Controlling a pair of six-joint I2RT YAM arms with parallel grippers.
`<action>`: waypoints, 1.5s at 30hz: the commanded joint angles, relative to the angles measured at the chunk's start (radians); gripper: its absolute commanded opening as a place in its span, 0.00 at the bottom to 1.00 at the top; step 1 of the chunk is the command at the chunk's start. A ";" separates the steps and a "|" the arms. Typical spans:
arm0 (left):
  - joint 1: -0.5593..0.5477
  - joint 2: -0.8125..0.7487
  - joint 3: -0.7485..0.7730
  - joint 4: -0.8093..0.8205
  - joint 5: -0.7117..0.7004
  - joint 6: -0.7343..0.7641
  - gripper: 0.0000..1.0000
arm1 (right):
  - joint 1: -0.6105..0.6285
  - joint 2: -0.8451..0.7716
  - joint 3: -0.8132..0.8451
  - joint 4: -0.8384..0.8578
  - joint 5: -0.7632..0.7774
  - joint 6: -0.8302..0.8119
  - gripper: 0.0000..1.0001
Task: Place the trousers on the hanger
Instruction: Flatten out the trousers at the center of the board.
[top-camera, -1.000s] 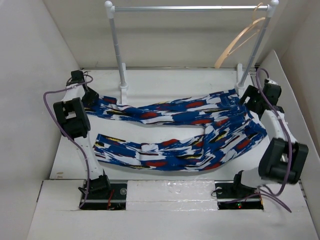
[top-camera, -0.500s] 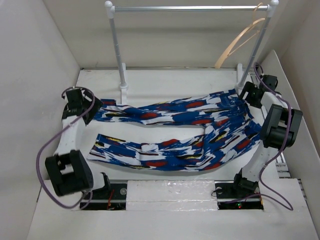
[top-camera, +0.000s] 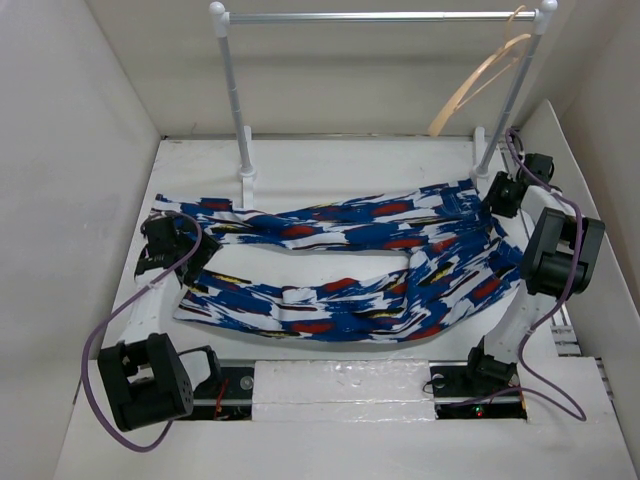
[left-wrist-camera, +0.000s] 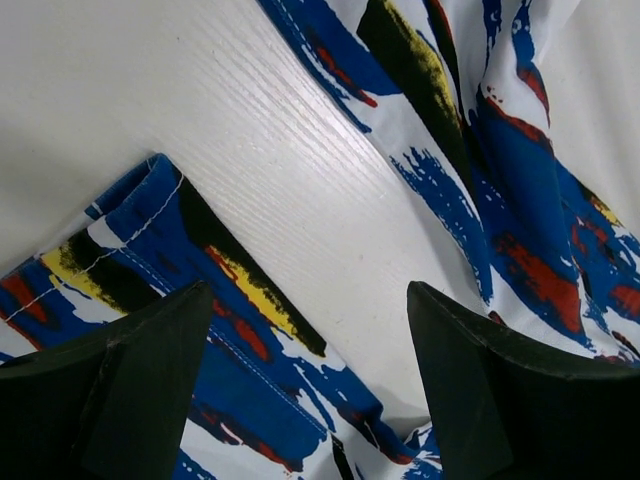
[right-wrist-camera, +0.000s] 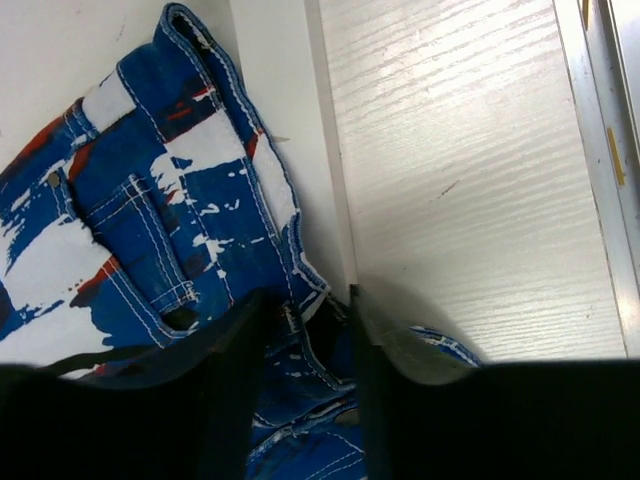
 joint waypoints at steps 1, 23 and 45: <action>0.005 -0.008 -0.024 0.030 0.047 0.029 0.75 | -0.014 -0.015 0.045 -0.022 -0.009 -0.023 0.49; 0.005 0.014 0.071 -0.153 -0.138 -0.053 0.74 | -0.160 -0.210 -0.088 0.066 0.101 0.228 0.49; 0.005 0.348 0.096 -0.142 -0.309 -0.027 0.23 | 0.695 -1.005 -0.470 0.016 0.001 0.235 0.74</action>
